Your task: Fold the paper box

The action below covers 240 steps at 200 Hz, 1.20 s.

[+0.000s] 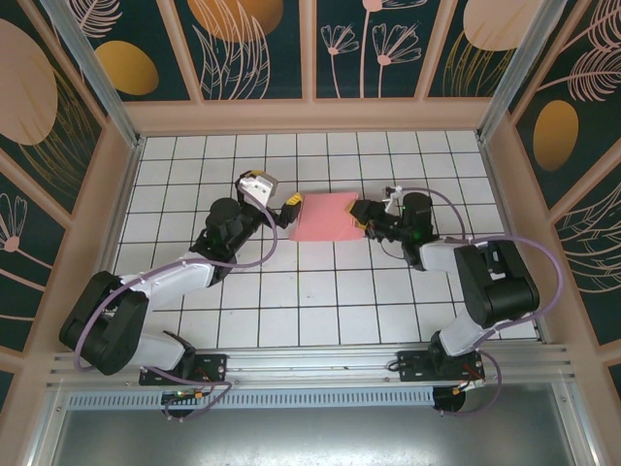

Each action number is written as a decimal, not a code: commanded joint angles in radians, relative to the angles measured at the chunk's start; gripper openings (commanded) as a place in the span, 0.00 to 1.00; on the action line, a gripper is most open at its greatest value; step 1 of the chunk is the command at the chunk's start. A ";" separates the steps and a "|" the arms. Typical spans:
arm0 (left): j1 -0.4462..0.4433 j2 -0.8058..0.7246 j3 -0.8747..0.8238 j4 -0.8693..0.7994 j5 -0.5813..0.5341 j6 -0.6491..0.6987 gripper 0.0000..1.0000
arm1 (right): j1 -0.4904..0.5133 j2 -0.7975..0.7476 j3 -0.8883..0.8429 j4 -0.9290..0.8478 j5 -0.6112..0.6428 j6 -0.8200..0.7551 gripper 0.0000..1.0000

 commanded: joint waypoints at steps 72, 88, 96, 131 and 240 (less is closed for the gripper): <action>-0.269 -0.018 -0.061 0.193 -0.270 0.705 0.93 | -0.123 -0.210 0.043 -0.076 -0.038 0.063 0.45; -0.309 0.022 -0.077 0.243 -0.346 0.787 0.89 | -0.139 -0.227 0.035 -0.038 -0.056 0.096 0.45; -0.321 0.042 -0.095 0.303 -0.368 0.823 0.88 | -0.144 -0.234 0.031 -0.019 -0.061 0.112 0.45; -0.345 0.138 -0.102 0.461 -0.435 0.947 0.88 | -0.148 -0.261 -0.001 0.069 -0.082 0.196 0.45; -0.361 0.345 0.003 0.648 -0.473 1.157 0.81 | -0.133 -0.302 -0.078 0.155 -0.088 0.279 0.43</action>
